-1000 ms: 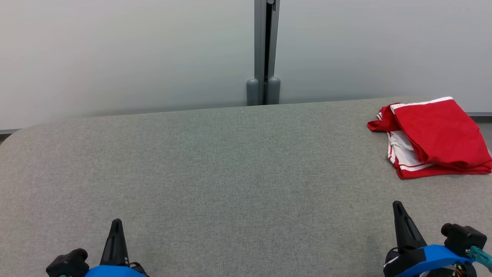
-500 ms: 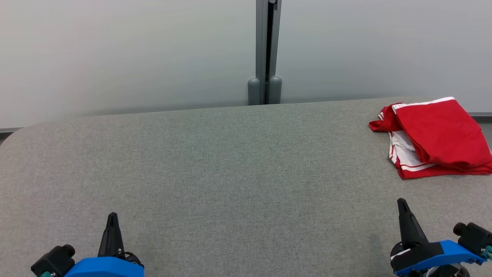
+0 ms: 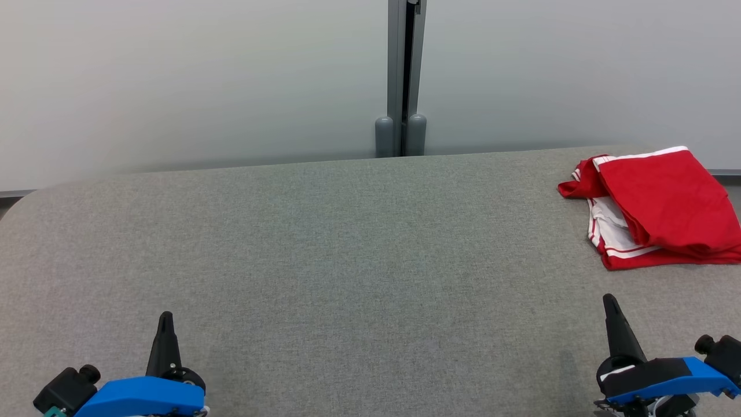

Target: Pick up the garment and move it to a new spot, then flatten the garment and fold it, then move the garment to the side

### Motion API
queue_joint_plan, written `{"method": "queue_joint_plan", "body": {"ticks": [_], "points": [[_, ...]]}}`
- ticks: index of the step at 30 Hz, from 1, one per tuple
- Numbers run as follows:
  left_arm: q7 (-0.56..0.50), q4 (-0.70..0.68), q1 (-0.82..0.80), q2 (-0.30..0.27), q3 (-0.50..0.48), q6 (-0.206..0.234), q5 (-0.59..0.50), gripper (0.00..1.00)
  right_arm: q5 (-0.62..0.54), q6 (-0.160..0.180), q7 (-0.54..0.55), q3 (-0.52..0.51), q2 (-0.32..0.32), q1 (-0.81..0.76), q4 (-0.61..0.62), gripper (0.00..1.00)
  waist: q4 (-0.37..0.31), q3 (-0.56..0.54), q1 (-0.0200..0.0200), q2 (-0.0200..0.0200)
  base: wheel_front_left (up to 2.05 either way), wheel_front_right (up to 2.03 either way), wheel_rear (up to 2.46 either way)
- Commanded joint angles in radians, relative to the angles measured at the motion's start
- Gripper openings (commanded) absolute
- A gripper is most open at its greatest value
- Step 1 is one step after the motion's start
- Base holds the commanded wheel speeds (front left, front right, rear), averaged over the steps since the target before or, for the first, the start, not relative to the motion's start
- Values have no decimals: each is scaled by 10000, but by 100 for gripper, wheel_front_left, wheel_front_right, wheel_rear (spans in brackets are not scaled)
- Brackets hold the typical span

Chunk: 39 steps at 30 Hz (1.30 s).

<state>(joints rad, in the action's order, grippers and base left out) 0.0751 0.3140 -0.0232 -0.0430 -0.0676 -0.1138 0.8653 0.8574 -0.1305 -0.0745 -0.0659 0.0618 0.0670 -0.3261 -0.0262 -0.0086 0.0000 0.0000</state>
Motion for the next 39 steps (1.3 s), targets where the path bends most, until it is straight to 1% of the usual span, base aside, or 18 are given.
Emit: {"method": "queue_joint_plan", "body": {"ticks": [1, 16, 34, 35, 39], "points": [[-62, -166, -271, -68, -65, -54, 299, 0, 309, -3, 61, -38, 1, 265, 186, 0, 4, 2, 0, 0, 0, 0, 0], [-517, -304, -441, -76, -164, -96, 2063, 0, 2085, -3, 516, -159, -29, 322, 351, 0, 52, 23, 0, 0, 0, 0, 0], [-993, -447, -601, -83, -281, -128, 3874, 0, 3916, -3, 992, -272, -59, 398, 521, 0, 110, 49, 0, 0, 0, 0, 0], [-1152, -491, -664, -85, -319, -140, 4504, 0, 4553, -3, 1149, -312, -70, 389, 576, 0, 133, 59, 0, 0, 0, 0, 0], [-1244, -521, -697, -86, -339, -151, 4846, 0, 4903, -3, 1239, -331, -77, 407, 611, 0, 145, 65, 0, 0, 0, 0, 0]]}}
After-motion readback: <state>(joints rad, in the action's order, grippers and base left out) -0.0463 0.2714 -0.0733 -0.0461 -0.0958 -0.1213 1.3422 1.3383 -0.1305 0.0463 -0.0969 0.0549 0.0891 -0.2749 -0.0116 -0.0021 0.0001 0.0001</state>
